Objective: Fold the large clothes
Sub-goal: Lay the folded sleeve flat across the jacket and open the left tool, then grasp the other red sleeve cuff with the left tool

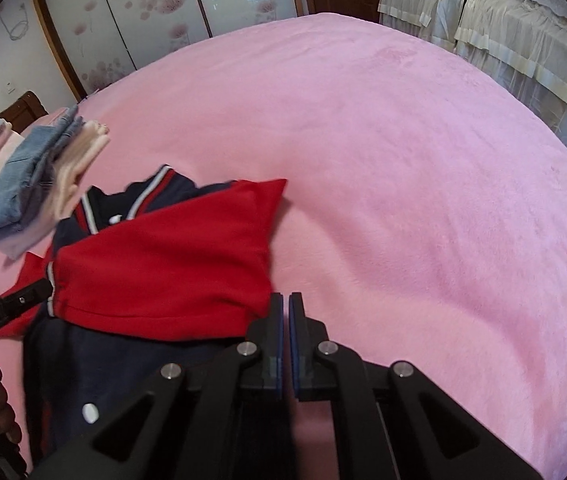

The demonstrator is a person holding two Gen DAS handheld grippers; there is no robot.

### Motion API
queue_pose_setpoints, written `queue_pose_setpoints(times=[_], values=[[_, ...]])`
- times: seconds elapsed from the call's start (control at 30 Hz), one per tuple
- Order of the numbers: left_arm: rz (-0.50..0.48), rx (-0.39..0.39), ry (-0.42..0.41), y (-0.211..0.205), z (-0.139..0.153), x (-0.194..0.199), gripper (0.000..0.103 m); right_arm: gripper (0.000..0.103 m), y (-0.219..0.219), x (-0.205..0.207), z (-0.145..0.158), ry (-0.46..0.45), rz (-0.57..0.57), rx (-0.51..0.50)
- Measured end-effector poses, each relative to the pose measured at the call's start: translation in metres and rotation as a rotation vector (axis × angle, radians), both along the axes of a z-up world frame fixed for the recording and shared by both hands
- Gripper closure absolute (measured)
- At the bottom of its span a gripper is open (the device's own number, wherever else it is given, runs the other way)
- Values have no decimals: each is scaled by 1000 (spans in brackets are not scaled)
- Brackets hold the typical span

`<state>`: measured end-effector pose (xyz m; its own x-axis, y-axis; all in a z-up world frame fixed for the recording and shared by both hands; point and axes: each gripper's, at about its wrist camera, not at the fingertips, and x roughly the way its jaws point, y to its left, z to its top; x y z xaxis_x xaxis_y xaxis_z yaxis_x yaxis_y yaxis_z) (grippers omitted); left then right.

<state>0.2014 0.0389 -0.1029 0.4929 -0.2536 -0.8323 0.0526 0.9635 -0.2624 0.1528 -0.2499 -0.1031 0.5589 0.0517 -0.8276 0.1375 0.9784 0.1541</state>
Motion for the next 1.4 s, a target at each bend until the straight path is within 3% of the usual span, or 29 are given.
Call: queue_pose_setpoints(times=[0.3, 0.4, 0.6, 0.83, 1.4], values=[[9, 38, -17, 7, 45, -43, 36, 100, 26, -27, 28, -3, 32, 34], [21, 30, -25, 16, 58, -63, 32, 100, 40, -39, 37, -3, 54, 49], [98, 56, -22, 42, 77, -103, 26, 77, 73, -67, 56, -22, 105, 43], [148, 85, -17, 81, 80, -131, 26, 77, 121, -86, 66, -27, 186, 8], [265, 29, -1, 161, 66, -146, 26, 77, 237, -83, 81, -46, 388, 38]])
